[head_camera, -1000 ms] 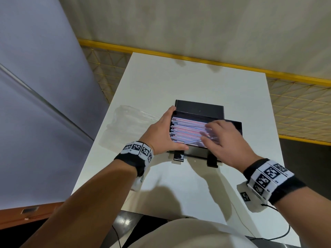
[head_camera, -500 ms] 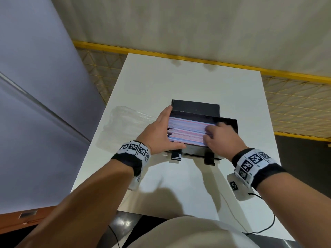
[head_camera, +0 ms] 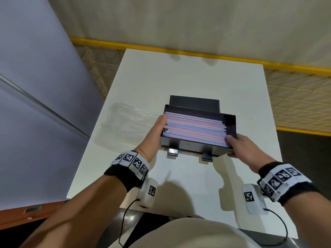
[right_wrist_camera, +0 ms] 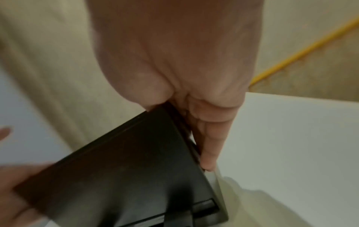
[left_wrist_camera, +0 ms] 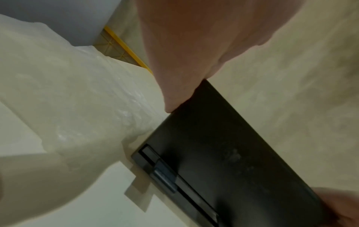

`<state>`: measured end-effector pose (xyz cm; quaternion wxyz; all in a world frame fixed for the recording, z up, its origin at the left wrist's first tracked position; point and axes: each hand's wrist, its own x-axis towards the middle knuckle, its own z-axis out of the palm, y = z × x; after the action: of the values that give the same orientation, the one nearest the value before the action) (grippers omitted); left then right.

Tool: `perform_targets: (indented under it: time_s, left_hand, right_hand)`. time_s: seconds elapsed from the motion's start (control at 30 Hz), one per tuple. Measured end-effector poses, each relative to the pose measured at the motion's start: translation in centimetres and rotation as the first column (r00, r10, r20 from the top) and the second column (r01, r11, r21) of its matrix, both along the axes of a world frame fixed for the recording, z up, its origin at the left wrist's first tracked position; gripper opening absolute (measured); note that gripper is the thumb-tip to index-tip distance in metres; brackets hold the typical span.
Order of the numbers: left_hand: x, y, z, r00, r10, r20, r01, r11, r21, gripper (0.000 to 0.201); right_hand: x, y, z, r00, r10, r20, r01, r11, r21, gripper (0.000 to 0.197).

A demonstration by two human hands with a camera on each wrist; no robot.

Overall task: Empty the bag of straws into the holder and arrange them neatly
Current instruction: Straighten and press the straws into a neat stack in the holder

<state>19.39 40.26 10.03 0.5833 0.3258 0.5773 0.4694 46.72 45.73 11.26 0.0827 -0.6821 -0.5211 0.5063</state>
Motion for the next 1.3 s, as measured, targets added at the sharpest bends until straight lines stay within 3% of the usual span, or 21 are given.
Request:
perform_targets:
  time_s: [0.1, 0.23, 0.37, 0.47, 0.57, 0.73, 0.83, 0.9, 1.07, 1.13, 1.2, 1.3]
  left_hand:
    - [0.0, 0.5, 1.9, 0.999, 0.017, 0.029, -0.017, 1.0, 0.007, 0.062]
    - [0.7, 1.1, 3.3, 0.993, -0.095, 0.065, 0.095, 0.995, 0.006, 0.079]
    - [0.0, 0.7, 2.6, 0.996, 0.041, 0.079, -0.045, 0.998, 0.049, 0.069]
    - [0.3, 0.5, 2.6, 0.991, -0.006, 0.133, -0.002, 0.998, 0.058, 0.074]
    - [1.5, 0.1, 3.8, 0.995, 0.015, 0.103, -0.026, 0.994, 0.107, 0.052]
    - [2.8, -1.0, 4.2, 0.995, -0.084, 0.062, 0.078, 0.993, 0.089, 0.048]
    - [2.0, -1.1, 2.8, 0.998, -0.007, 0.059, 0.007, 1.0, -0.002, 0.07]
    - [1.4, -1.3, 1.8, 0.994, 0.06, 0.095, -0.06, 0.998, -0.013, 0.069]
    - [3.2, -1.5, 2.5, 0.995, -0.098, 0.005, 0.098, 0.994, 0.039, 0.065]
    - [2.7, -0.9, 2.7, 0.999, 0.003, 0.038, -0.005, 0.998, 0.059, 0.059]
    - [2.3, -0.9, 3.0, 0.996, 0.007, 0.087, -0.015, 0.995, 0.097, 0.053]
    - [3.7, -1.0, 3.3, 0.985, -0.172, 0.01, 0.17, 0.98, 0.105, 0.054]
  right_hand:
    - [0.4, -0.2, 0.2, 0.99, 0.06, 0.127, -0.07, 0.995, 0.072, 0.024]
    - [2.9, 0.0, 2.3, 0.993, -0.114, 0.027, 0.108, 0.981, 0.158, 0.019]
    - [0.8, -0.4, 3.3, 0.976, 0.09, 0.199, -0.141, 0.957, 0.255, 0.03]
    - [2.0, 0.1, 3.2, 0.993, 0.006, 0.117, -0.033, 0.971, 0.237, 0.039]
    - [2.2, -1.0, 3.2, 0.993, 0.036, 0.109, -0.059, 0.974, 0.217, 0.034]
    - [3.6, -1.2, 3.3, 0.993, -0.016, 0.115, -0.011, 0.973, 0.232, 0.026]
    - [1.7, -2.1, 4.1, 0.962, 0.12, 0.245, -0.193, 0.935, 0.298, 0.023]
    - [0.9, -2.9, 3.9, 0.943, 0.199, 0.268, -0.274, 0.92, 0.28, 0.027]
    - [3.3, -1.9, 3.9, 0.982, 0.014, 0.19, -0.071, 0.952, 0.297, 0.027]
    - [2.6, -2.5, 4.8, 0.976, 0.068, 0.208, -0.133, 0.94, 0.314, 0.026]
    - [2.5, -2.7, 5.3, 0.968, 0.092, 0.234, -0.169, 0.927, 0.334, 0.027]
    - [4.5, -1.5, 5.4, 0.978, -0.065, 0.2, -0.014, 0.93, 0.368, 0.026]
